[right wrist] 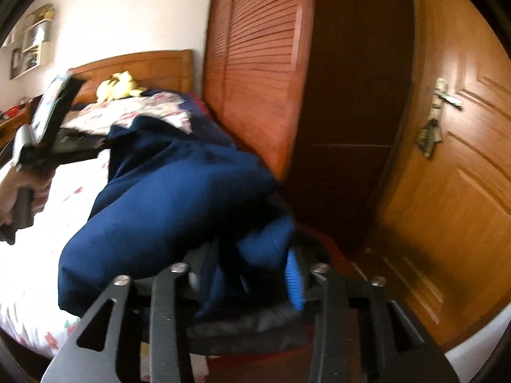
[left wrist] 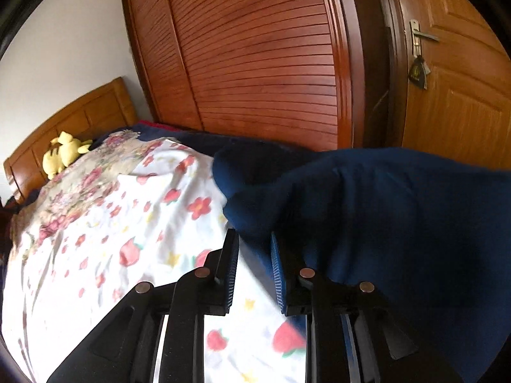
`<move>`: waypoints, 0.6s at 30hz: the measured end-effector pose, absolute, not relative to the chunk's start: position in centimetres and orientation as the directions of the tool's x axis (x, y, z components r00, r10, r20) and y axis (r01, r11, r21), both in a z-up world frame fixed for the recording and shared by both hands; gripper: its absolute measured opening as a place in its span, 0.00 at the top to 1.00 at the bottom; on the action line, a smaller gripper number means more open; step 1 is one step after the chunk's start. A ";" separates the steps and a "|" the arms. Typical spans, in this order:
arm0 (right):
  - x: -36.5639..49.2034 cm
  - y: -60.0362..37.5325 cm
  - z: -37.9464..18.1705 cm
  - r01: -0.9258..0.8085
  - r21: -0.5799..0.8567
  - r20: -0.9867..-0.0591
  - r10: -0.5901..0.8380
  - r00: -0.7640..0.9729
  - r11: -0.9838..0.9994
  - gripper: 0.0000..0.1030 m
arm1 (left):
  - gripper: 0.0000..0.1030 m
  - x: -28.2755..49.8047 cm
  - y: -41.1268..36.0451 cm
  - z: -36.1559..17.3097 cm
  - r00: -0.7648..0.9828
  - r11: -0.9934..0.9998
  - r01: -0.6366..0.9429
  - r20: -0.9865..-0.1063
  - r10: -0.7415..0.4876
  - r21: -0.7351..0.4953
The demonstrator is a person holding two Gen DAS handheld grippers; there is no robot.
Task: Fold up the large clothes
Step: 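Place the folded jacket on the grey item beside the wardrobe and release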
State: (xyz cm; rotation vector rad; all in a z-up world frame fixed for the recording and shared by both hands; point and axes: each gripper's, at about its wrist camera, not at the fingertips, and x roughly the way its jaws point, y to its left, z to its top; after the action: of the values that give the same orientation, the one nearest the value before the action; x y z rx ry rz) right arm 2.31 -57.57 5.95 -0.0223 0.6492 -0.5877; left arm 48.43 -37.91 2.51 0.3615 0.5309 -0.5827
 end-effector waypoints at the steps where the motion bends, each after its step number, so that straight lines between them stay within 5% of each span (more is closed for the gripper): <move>1: 2.0 -57.8 6.7 0.524 -0.205 -0.547 -0.540 0.639 0.827 0.56 | 0.80 47.9 -36.8 2.5 0.707 0.776 0.608 -0.560 -0.432 0.170; 9: 2.2 -55.5 11.0 0.504 -0.201 -0.449 -0.536 0.715 0.840 0.55 | 0.70 42.2 -28.6 3.3 0.714 0.756 0.635 -0.496 -0.495 0.160; 18: 7.8 -55.6 7.4 0.447 -0.131 -0.572 -0.436 0.695 0.885 0.55 | 0.49 33.9 -20.2 4.7 0.681 0.740 0.671 -0.442 -0.584 0.055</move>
State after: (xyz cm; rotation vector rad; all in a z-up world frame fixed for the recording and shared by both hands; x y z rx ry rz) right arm 7.83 -55.59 7.40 0.0185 0.6339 -0.4926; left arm 33.91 -20.22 4.71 0.2203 0.4176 -0.7103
